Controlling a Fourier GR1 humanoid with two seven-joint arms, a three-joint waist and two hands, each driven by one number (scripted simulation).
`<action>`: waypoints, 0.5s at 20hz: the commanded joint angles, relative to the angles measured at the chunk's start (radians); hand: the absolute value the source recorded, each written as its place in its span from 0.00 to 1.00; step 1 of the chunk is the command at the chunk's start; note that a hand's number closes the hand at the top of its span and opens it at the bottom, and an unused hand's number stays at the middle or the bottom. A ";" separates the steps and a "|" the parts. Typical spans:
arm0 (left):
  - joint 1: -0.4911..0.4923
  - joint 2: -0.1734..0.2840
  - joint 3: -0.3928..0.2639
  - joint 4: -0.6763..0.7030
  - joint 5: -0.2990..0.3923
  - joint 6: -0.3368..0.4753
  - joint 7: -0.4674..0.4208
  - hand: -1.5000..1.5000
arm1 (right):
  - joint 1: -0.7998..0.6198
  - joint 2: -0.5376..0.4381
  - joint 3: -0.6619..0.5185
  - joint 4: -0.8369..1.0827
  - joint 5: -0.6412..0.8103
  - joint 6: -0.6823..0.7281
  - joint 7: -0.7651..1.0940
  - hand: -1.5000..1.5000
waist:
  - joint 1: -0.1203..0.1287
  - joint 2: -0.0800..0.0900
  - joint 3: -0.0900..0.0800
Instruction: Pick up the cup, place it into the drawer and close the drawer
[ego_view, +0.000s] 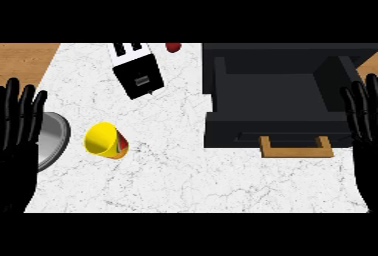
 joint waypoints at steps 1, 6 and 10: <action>0.000 0.014 0.014 -0.030 0.015 -0.022 0.035 0.00 | 0.017 0.026 0.008 0.072 0.002 0.008 -0.061 0.00 | -0.001 -0.016 -0.010; -0.113 0.055 0.037 0.118 0.110 -0.128 -0.035 0.00 | -0.029 0.037 0.051 0.032 -0.009 0.014 0.020 0.00 | -0.005 -0.015 -0.011; -0.131 -0.018 0.051 0.255 0.240 -0.126 -0.008 0.00 | 0.032 0.053 0.090 0.027 -0.096 0.070 0.053 0.00 | -0.011 -0.014 -0.011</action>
